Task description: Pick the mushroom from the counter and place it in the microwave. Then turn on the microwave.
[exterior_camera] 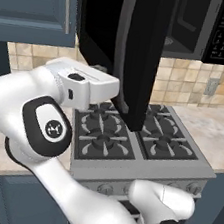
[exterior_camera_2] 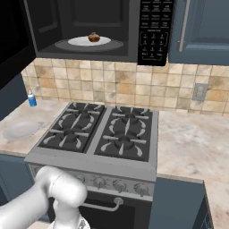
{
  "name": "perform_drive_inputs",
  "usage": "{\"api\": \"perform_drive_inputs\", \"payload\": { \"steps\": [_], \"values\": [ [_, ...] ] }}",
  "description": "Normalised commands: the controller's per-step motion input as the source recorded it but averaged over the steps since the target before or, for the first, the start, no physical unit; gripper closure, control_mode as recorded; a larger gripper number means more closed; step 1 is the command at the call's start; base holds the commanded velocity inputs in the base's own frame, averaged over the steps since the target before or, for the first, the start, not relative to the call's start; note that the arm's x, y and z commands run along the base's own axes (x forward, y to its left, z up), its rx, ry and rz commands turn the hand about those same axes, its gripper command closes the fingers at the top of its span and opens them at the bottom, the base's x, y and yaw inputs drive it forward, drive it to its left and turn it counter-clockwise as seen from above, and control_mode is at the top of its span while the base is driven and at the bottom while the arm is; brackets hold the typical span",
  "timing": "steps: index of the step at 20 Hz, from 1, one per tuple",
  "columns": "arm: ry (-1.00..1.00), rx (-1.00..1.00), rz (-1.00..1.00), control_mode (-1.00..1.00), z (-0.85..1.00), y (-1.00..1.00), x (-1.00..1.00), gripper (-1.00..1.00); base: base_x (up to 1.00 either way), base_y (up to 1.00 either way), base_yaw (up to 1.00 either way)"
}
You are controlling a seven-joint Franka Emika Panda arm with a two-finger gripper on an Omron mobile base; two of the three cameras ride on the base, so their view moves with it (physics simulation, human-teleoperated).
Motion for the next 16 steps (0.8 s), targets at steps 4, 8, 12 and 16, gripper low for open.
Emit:
{"api": "perform_drive_inputs", "payload": {
  "steps": [4, 8, 12, 16],
  "values": [
    [-0.04, 0.00, 0.03, -1.00, 0.08, -0.23, 0.00, 1.00, 0.00, 0.00, 0.00],
    [-0.07, 0.00, 0.00, -1.00, 0.13, -0.27, 0.00, 1.00, 0.00, 0.00, 0.00],
    [-0.06, 0.00, 0.00, -1.00, 0.12, -0.30, 0.00, 1.00, 0.00, 0.00, 0.00],
    [-0.03, 0.00, 0.00, -1.00, 0.10, -0.31, 0.00, 1.00, 0.00, 0.00, 0.00]
  ]
}}
